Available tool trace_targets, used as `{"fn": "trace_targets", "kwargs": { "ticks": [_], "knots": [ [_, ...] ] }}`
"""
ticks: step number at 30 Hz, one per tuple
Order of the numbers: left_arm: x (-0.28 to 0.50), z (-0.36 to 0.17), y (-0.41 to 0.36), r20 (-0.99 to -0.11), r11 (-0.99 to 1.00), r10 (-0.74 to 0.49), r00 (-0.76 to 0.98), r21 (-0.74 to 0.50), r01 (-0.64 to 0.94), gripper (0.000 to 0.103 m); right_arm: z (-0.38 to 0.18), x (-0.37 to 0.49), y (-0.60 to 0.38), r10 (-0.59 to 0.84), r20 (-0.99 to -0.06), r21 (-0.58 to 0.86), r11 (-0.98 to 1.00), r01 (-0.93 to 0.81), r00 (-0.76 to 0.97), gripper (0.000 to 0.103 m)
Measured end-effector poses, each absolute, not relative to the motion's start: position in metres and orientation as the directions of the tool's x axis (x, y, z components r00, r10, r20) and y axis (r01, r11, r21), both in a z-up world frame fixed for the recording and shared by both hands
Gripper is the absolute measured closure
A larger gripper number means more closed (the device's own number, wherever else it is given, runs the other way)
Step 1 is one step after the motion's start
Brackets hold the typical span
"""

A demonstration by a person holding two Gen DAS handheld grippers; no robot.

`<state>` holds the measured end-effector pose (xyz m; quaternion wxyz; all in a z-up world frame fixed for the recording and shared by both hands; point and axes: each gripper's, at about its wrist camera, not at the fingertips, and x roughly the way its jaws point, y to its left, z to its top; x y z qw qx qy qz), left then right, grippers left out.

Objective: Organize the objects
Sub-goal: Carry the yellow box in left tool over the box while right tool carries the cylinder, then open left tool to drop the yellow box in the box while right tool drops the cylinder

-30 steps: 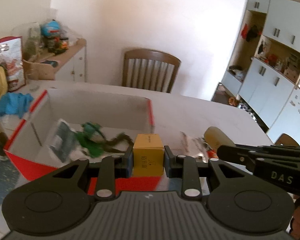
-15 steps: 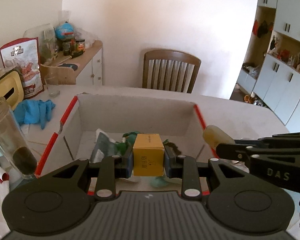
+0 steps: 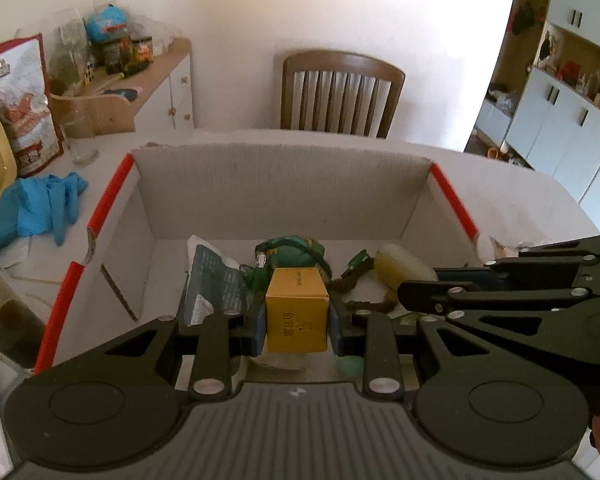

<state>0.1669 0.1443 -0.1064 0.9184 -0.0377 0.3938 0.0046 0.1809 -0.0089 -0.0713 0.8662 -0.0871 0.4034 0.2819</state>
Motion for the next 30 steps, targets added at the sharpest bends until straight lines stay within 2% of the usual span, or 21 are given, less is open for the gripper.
{"fn": "trace_targets", "kwargs": {
  "ticks": [9, 14, 17, 23, 25, 27, 30],
  "knots": [
    [0.182, -0.122, 0.150, -0.777, 0.999, -0.031, 0.628, -0.048, -0.011, 0.074, -0.091, 0.188, 0.011, 0.353, -0.789, -0.014, 0.808, -0.588, 0.503, 0.089],
    [0.188, -0.123, 0.153, -0.796, 0.999, -0.039, 0.605, -0.046, 0.005, 0.073, -0.094, 0.190, 0.014, 0.356, -0.800, 0.000, 0.805, -0.593, 0.483, 0.089],
    [0.189, -0.123, 0.156, -0.803, 0.998, -0.056, 0.594, -0.063, 0.009, 0.073, -0.090, 0.191, 0.012, 0.365, -0.791, 0.009, 0.809, -0.587, 0.491, 0.084],
    [0.186, -0.124, 0.155, -0.813, 0.998, -0.065, 0.578, -0.058, 0.031, 0.072, -0.080, 0.192, -0.001, 0.399, -0.780, 0.050, 0.808, -0.588, 0.482, 0.080],
    [0.184, -0.124, 0.154, -0.815, 0.998, -0.068, 0.576, -0.058, 0.036, 0.068, -0.077, 0.190, -0.007, 0.418, -0.775, 0.080, 0.810, -0.581, 0.475, 0.078],
    [0.180, -0.123, 0.154, -0.811, 0.998, -0.064, 0.582, -0.053, 0.035, 0.049, -0.072, 0.188, -0.012, 0.436, -0.766, 0.103, 0.809, -0.579, 0.472, 0.077],
    [0.174, -0.120, 0.152, -0.802, 0.998, -0.064, 0.594, -0.050, 0.040, 0.046, -0.065, 0.182, -0.021, 0.457, -0.751, 0.123, 0.806, -0.579, 0.476, 0.075]
  ]
}}
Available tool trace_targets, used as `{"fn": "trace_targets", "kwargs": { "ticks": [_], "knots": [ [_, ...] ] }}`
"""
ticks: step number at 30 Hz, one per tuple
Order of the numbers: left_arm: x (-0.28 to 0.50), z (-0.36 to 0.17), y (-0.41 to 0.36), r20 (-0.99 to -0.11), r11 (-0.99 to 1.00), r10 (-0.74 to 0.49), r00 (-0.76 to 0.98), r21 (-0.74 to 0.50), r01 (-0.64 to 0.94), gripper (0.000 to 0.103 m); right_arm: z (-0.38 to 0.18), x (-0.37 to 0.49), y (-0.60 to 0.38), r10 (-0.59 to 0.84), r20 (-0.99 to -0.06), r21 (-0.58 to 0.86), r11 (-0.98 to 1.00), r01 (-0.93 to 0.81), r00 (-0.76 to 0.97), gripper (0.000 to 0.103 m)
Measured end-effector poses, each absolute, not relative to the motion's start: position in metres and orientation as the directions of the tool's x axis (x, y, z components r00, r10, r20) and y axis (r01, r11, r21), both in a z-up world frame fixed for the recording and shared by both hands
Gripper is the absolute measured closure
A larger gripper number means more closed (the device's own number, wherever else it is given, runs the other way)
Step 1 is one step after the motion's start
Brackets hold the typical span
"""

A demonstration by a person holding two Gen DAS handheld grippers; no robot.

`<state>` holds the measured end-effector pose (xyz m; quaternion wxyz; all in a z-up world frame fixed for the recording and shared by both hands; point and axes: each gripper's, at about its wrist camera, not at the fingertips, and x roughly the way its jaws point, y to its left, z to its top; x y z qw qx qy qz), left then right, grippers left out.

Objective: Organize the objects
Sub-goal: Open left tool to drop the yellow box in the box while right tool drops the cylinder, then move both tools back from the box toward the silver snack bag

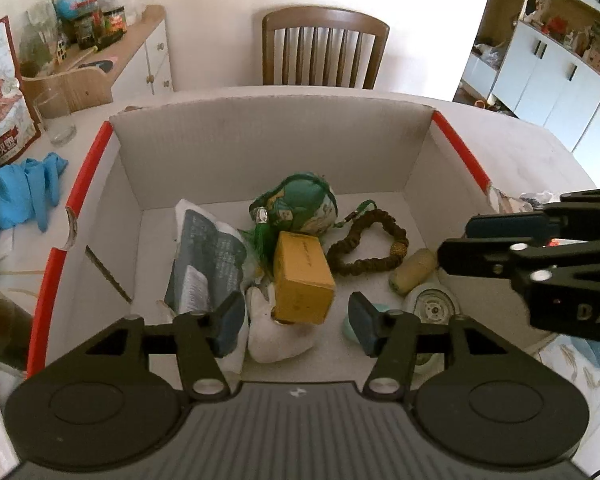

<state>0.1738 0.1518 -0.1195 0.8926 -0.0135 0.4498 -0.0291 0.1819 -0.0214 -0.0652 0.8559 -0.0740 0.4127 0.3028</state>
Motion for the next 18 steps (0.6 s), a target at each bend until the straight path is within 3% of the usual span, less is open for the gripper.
{"fn": "trace_targets", "kwargs": {
  "ticks": [18],
  "knots": [
    [0.123, -0.068, 0.129, -0.728, 0.996, -0.086, 0.680, -0.073, 0.047, 0.046, -0.023, 0.131, -0.085, 0.531, -0.660, 0.193, 0.803, -0.564, 0.531, 0.062]
  ]
}}
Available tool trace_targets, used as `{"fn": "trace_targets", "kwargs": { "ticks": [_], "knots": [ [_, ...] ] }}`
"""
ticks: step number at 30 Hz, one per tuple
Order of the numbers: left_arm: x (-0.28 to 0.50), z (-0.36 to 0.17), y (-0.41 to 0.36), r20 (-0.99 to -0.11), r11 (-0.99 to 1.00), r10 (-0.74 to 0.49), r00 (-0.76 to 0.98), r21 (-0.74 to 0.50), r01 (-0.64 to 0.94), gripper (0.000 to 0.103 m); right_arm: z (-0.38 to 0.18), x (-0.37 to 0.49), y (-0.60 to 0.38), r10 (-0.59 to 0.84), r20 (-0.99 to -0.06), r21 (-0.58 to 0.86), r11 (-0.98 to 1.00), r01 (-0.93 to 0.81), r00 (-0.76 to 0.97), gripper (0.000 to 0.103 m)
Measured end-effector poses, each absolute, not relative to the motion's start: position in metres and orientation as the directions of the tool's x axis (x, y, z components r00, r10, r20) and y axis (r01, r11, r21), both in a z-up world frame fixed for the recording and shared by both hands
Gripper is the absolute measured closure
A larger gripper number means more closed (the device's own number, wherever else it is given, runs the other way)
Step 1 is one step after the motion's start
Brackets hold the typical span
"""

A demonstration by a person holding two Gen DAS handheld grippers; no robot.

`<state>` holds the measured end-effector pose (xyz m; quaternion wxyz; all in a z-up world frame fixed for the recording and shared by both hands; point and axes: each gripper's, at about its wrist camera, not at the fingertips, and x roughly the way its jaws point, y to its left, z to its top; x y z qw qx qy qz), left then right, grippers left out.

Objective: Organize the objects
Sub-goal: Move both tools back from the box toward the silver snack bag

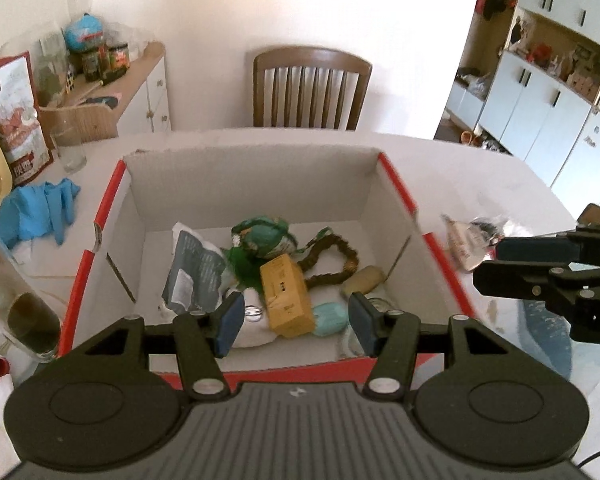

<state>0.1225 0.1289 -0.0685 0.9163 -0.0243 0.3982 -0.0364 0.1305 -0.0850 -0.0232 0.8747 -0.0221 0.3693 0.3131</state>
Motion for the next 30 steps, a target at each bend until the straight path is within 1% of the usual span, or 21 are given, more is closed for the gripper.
{"fn": "trace_targets", "kwargs": {
  "ticks": [2, 4, 5, 6, 8, 12, 14, 15, 18, 20, 22, 25, 30],
  "knots": [
    [0.117, -0.061, 0.124, -0.719, 0.995, -0.095, 0.689, -0.080, 0.054, 0.046, -0.018, 0.125, -0.095, 0.533, -0.648, 0.203, 0.809, -0.552, 0.544, 0.061],
    [0.111, -0.055, 0.119, -0.708, 0.994, -0.109, 0.697, -0.092, 0.061, 0.040, -0.013, 0.120, -0.105, 0.533, -0.636, 0.206, 0.814, -0.543, 0.559, 0.059],
    [0.108, -0.051, 0.115, -0.702, 0.994, -0.108, 0.704, -0.092, 0.061, 0.035, -0.011, 0.119, -0.109, 0.531, -0.630, 0.204, 0.818, -0.538, 0.567, 0.056],
    [0.106, -0.048, 0.112, -0.694, 0.993, -0.112, 0.711, -0.094, 0.065, 0.035, -0.008, 0.117, -0.113, 0.530, -0.623, 0.205, 0.821, -0.533, 0.575, 0.055],
    [0.101, -0.041, 0.104, -0.682, 0.992, -0.122, 0.721, -0.096, 0.077, 0.034, -0.005, 0.112, -0.123, 0.526, -0.612, 0.211, 0.828, -0.519, 0.591, 0.044],
    [0.095, -0.032, 0.087, -0.671, 0.990, -0.140, 0.728, -0.101, 0.098, 0.031, 0.000, 0.104, -0.141, 0.515, -0.593, 0.211, 0.841, -0.498, 0.619, 0.039],
    [0.093, -0.029, 0.077, -0.667, 0.989, -0.148, 0.730, -0.102, 0.108, 0.031, 0.002, 0.101, -0.151, 0.508, -0.586, 0.211, 0.848, -0.486, 0.632, 0.033],
    [0.092, -0.028, 0.074, -0.666, 0.988, -0.151, 0.730, -0.104, 0.110, 0.030, 0.002, 0.099, -0.155, 0.504, -0.582, 0.211, 0.851, -0.480, 0.639, 0.032],
    [0.090, -0.025, 0.061, -0.661, 0.987, -0.158, 0.734, -0.107, 0.117, 0.024, 0.004, 0.093, -0.170, 0.493, -0.573, 0.206, 0.860, -0.467, 0.655, 0.027],
    [0.089, -0.023, 0.052, -0.655, 0.986, -0.167, 0.737, -0.108, 0.127, 0.024, 0.005, 0.090, -0.178, 0.480, -0.563, 0.195, 0.869, -0.456, 0.673, 0.020],
    [0.089, -0.023, 0.042, -0.653, 0.985, -0.172, 0.738, -0.108, 0.134, 0.023, 0.006, 0.087, -0.187, 0.472, -0.556, 0.190, 0.874, -0.448, 0.684, 0.018],
    [0.089, -0.021, 0.028, -0.648, 0.984, -0.179, 0.740, -0.112, 0.140, 0.019, 0.005, 0.085, -0.203, 0.460, -0.551, 0.188, 0.882, -0.433, 0.696, 0.015],
    [0.093, -0.020, 0.003, -0.640, 0.981, -0.193, 0.744, -0.118, 0.153, 0.019, 0.002, 0.084, -0.230, 0.433, -0.549, 0.179, 0.897, -0.405, 0.715, 0.012]
  ]
}}
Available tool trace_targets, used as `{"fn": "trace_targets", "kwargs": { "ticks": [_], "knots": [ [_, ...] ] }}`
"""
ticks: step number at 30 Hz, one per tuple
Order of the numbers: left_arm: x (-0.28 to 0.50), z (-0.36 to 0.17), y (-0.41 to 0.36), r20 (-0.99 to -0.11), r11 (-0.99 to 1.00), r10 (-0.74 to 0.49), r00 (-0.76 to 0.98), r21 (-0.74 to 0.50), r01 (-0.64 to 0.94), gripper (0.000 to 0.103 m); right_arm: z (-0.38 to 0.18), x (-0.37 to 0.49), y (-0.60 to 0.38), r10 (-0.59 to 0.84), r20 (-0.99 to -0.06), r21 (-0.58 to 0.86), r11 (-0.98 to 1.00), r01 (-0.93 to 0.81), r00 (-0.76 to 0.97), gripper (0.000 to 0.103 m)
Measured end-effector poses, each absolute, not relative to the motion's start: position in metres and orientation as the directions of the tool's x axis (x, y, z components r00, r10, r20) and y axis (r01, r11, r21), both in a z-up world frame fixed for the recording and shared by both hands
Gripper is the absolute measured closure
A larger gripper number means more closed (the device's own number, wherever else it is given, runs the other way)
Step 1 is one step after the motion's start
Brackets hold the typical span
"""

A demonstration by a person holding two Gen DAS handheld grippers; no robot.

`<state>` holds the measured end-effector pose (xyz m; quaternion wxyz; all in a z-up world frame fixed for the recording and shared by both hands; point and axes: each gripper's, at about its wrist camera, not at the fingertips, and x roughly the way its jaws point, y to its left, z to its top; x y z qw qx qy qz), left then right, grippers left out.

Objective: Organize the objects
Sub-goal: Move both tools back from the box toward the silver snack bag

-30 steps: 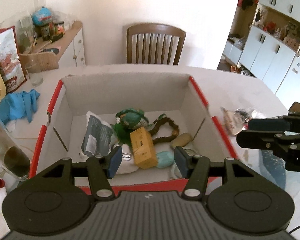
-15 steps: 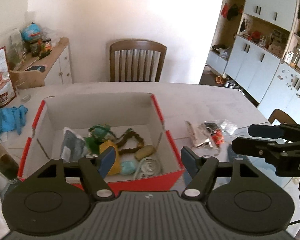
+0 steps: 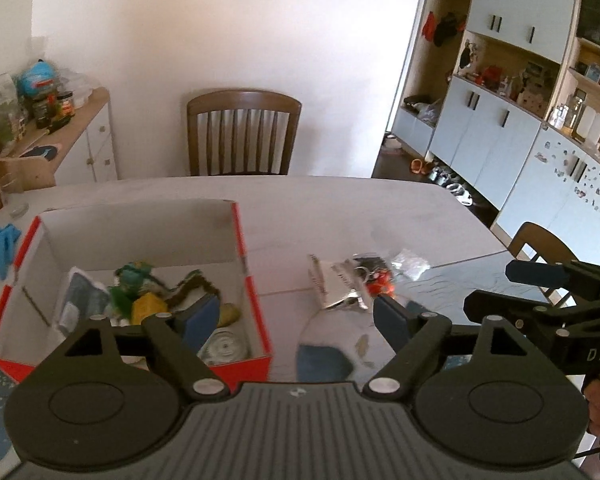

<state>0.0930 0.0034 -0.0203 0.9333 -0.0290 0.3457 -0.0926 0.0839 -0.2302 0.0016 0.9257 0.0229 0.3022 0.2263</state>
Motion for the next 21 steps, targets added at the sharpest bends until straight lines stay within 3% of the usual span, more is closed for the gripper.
{"fn": "trace_targets", "kwargs": {
  "ticks": [21],
  "knots": [
    [0.151, -0.062, -0.088, -0.688, 0.990, -0.144, 0.712, -0.094, 0.109, 0.018, -0.031, 0.124, -0.340, 0.351, -0.606, 0.162, 0.933, -0.322, 0.714, 0.011]
  ]
}}
